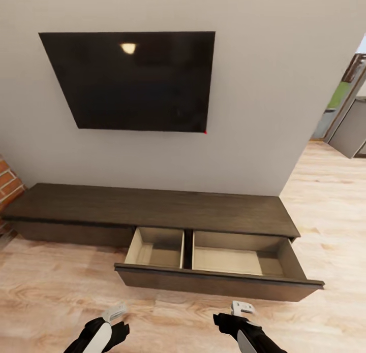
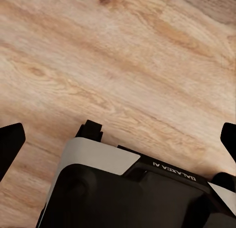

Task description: Place each of the two pumpkins and all three candles from the living room inside a cabinet in the living room (use any cabinet), then make sure every cabinet is closed, and position the cauldron so it is next to a table in the living room.

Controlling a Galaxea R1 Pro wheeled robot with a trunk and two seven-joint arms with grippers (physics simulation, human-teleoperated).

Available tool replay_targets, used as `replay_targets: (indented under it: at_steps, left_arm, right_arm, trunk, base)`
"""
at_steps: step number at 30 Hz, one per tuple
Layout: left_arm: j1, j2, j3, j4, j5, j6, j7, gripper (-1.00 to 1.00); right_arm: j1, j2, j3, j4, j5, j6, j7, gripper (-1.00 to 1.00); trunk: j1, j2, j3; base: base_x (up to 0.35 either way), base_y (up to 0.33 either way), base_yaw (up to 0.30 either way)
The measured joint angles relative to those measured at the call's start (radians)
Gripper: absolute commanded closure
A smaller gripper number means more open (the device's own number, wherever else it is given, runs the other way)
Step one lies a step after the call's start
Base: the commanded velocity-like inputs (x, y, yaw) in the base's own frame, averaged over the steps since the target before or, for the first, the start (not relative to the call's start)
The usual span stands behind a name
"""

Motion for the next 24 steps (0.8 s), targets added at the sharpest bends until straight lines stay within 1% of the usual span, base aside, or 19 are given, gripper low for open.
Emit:
replay_targets:
  at_steps: [5,12,20,24]
  left_arm:
    - [0.0,0.0,0.001,0.0,0.0,0.0,0.0,-1.0]
    - [0.0,0.0,0.002,0.007,0.0,0.0,0.0,-1.0]
    - [0.0,0.0,0.002,0.008,0.0,0.0,0.0,-1.0]
    - [0.0,0.0,0.002,0.009,0.0,0.0,0.0,-1.0]
  right_arm:
    - [0.0,0.002,0.0,0.0,0.0,0.0,0.0,-1.0]
    - [0.0,0.002,0.002,0.0,0.0,0.0,0.0,-1.0]
    - [0.0,0.002,0.002,0.0,0.0,-0.001,0.0,-1.0]
    - [0.0,0.003,0.002,0.0,0.0,-0.002,0.0,-1.0]
  trunk:
    - [0.0,0.0,0.0]
    - [0.0,0.0,0.0]
    - [0.0,0.0,0.0]
    - [0.0,0.0,0.0]
  base:
    - [0.12,0.0,0.291]
    - [-0.053,0.044,0.291]
    - [-0.007,0.006,0.291]
    - [0.0,0.083,0.292]
